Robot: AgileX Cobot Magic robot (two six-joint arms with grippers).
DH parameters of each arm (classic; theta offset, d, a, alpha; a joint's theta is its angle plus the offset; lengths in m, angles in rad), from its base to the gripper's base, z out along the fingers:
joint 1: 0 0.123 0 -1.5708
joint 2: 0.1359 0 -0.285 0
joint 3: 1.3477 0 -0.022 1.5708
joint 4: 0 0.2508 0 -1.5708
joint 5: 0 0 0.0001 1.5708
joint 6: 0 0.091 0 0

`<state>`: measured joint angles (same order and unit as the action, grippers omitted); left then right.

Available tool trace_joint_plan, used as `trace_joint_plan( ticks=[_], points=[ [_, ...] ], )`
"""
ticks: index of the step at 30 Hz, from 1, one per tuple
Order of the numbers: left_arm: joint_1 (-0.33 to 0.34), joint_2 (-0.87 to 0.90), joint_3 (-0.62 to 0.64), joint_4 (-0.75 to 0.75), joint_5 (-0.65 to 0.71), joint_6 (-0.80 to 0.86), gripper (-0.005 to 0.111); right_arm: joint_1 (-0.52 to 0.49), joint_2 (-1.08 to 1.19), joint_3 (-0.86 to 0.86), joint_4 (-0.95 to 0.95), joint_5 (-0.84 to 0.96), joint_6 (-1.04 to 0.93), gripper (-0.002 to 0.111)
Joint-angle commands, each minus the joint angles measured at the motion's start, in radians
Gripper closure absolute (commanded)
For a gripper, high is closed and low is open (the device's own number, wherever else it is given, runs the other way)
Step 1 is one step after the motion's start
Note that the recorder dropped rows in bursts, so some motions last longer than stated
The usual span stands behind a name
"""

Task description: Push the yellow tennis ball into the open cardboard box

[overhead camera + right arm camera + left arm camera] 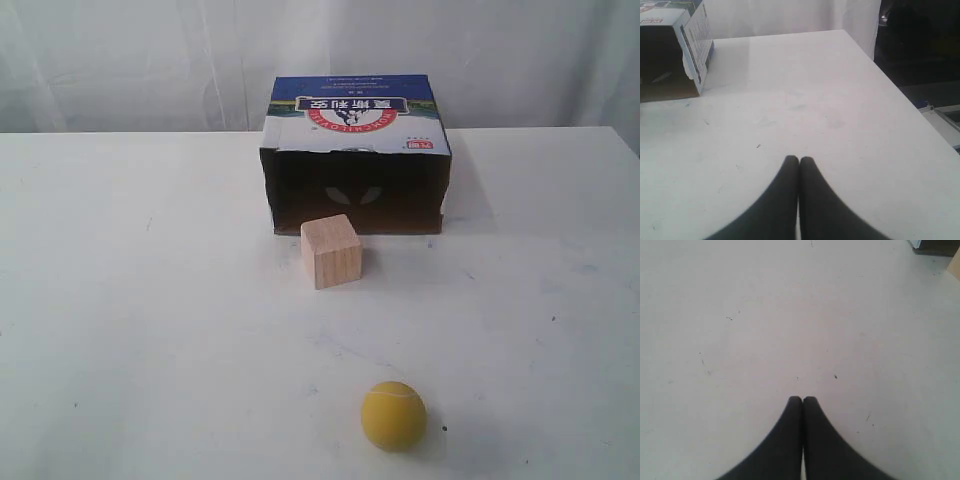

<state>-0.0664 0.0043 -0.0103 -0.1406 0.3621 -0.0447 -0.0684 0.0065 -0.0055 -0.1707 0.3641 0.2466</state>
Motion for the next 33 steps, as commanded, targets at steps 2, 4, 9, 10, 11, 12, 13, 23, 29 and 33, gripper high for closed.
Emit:
trace_joint_plan(
  ticks=[2,4,9,10,11,12,13,23,29,33],
  points=[
    [-0.006,-0.004,0.008,-0.014,0.050,-0.003,0.107,-0.003,-0.006,0.005,-0.005,-0.012,-0.003,0.108],
    [-0.006,-0.004,0.008,-0.014,0.050,-0.003,0.107,-0.003,-0.006,0.005,-0.005,-0.012,-0.003,0.108],
    [-0.006,-0.004,0.008,-0.014,0.050,-0.003,0.107,-0.003,-0.006,0.005,-0.005,-0.012,-0.003,0.108],
    [-0.006,-0.004,0.008,-0.014,0.050,-0.003,0.107,-0.003,-0.006,0.005,-0.005,-0.012,-0.003,0.108],
    [-0.006,-0.004,0.008,-0.014,0.050,-0.003,0.107,-0.003,-0.006,0.005,-0.005,-0.012,-0.005,0.108],
    [-0.006,-0.004,0.008,-0.014,0.050,-0.003,0.107,-0.003,-0.006,0.005,-0.013,-0.017,-0.007,0.108],
    [-0.006,-0.004,0.008,-0.014,0.050,-0.003,0.107,-0.003,-0.006,0.005,-0.015,-0.024,-0.007,0.108],
    [-0.006,-0.004,0.008,-0.014,0.050,-0.003,0.107,-0.003,-0.006,0.005,-0.003,-0.070,-0.006,0.108],
    [-0.006,-0.004,0.008,-0.014,0.050,-0.003,0.107,-0.003,-0.006,0.005,-0.014,-0.068,-0.006,0.108],
    [-0.006,-0.004,0.008,-0.014,0.050,-0.003,0.107,-0.003,-0.006,0.005,-0.106,-0.004,-0.006,0.108]
  ],
)
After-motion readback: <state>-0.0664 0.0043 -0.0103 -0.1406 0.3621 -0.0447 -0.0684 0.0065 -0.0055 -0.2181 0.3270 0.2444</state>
